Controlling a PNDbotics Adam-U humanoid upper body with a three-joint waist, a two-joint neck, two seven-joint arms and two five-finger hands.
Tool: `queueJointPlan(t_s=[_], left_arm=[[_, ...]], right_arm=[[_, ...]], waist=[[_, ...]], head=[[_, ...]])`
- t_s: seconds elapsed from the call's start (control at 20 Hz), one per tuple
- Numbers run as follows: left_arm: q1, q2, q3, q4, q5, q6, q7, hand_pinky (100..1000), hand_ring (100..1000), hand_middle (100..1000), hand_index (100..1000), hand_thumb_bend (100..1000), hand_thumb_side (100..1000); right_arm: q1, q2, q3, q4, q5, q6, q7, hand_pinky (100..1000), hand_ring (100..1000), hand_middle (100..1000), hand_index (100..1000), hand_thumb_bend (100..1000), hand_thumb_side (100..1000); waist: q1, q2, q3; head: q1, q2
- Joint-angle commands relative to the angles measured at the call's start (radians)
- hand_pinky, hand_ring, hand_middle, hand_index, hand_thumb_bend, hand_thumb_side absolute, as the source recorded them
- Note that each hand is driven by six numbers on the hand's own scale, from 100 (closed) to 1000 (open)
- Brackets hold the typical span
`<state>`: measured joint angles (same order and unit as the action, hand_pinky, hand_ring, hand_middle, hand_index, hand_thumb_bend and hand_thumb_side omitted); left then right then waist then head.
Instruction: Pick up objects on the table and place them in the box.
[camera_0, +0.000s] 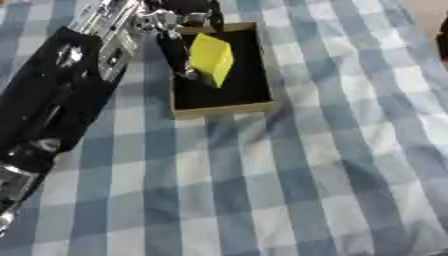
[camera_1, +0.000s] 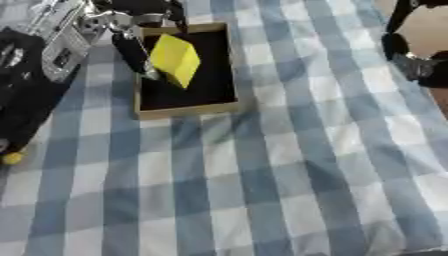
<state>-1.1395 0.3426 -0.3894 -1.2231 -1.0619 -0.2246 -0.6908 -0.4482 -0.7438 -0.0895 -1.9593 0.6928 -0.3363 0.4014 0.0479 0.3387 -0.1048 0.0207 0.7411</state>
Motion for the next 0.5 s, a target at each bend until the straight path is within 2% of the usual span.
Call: queueJointPlan(t_s=[0.05,0.25,0.35,0.5], left_arm=[[-0.031,0.016,0.019,-0.026,-0.026,-0.007,-0.006,943,931,838,874,759,342],[-0.034,0.023,0.027,-0.051,-0.050,0.004,0.007,960,964,881,898,794,353],[-0.037,0.026,0.032,-0.069,-0.051,0.013,0.019,964,973,892,905,779,362],[-0.040,0.033,0.039,-0.106,-0.036,0.023,0.026,964,976,891,906,751,325]], right_arm=[[-0.012,-0.017,-0.013,-0.019,-0.005,0.000,-0.004,544,666,563,579,100,233],[-0.010,-0.015,-0.014,-0.019,-0.005,0.001,-0.003,543,666,563,579,100,238],[-0.009,-0.014,-0.015,-0.019,-0.004,0.001,-0.003,543,666,563,579,100,243],[-0.008,-0.012,-0.015,-0.020,-0.003,0.002,-0.002,543,667,564,579,100,251]], waist=[[-0.006,-0.026,0.000],[-0.006,-0.031,0.002],[-0.006,-0.034,0.004],[-0.007,-0.038,0.009]], head=[[0.001,-0.004],[-0.003,-0.002],[-0.005,-0.002],[-0.008,-0.001]])
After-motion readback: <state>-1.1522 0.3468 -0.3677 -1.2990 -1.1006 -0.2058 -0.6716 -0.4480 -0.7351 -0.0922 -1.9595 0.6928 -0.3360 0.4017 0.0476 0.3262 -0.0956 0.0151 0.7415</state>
